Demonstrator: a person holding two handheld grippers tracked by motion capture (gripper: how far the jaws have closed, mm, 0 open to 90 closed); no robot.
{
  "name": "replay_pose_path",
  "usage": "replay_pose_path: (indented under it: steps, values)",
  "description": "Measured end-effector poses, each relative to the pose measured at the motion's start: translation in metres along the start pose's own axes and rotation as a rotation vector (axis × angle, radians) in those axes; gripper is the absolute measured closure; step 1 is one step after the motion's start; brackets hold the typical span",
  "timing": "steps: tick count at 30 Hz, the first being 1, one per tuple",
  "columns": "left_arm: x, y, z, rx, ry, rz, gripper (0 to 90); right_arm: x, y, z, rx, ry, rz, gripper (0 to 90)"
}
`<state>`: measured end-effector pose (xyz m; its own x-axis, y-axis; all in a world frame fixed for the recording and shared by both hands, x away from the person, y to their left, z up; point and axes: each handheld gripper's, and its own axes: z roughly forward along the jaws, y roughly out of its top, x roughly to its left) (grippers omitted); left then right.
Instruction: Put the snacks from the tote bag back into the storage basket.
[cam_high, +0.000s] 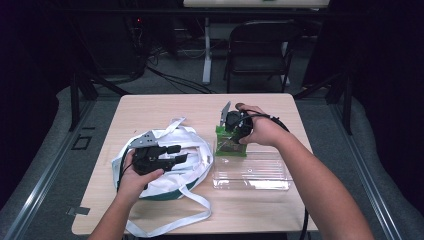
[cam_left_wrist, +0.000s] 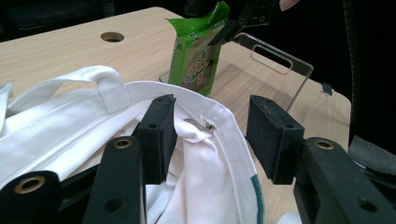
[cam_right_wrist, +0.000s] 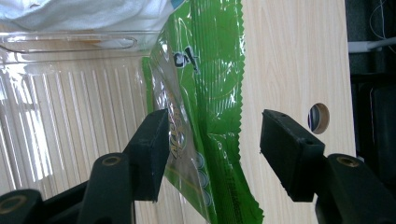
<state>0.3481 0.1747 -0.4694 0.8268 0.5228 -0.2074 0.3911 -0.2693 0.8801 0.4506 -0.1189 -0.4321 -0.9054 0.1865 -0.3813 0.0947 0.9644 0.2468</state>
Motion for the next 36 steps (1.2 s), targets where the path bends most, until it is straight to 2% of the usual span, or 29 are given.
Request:
replay_pose_path:
  steps: [18, 36]
  values:
    - [0.001, 0.0, -0.001, -0.007, 0.01, -0.01, 50.2, -0.002, 0.0, -0.003, -0.033, -0.011, 0.023, 41.2]
    - [0.001, 0.0, -0.001, -0.006, 0.011, -0.008, 50.1, -0.007, 0.0, -0.015, -0.068, -0.029, 0.045, 41.2]
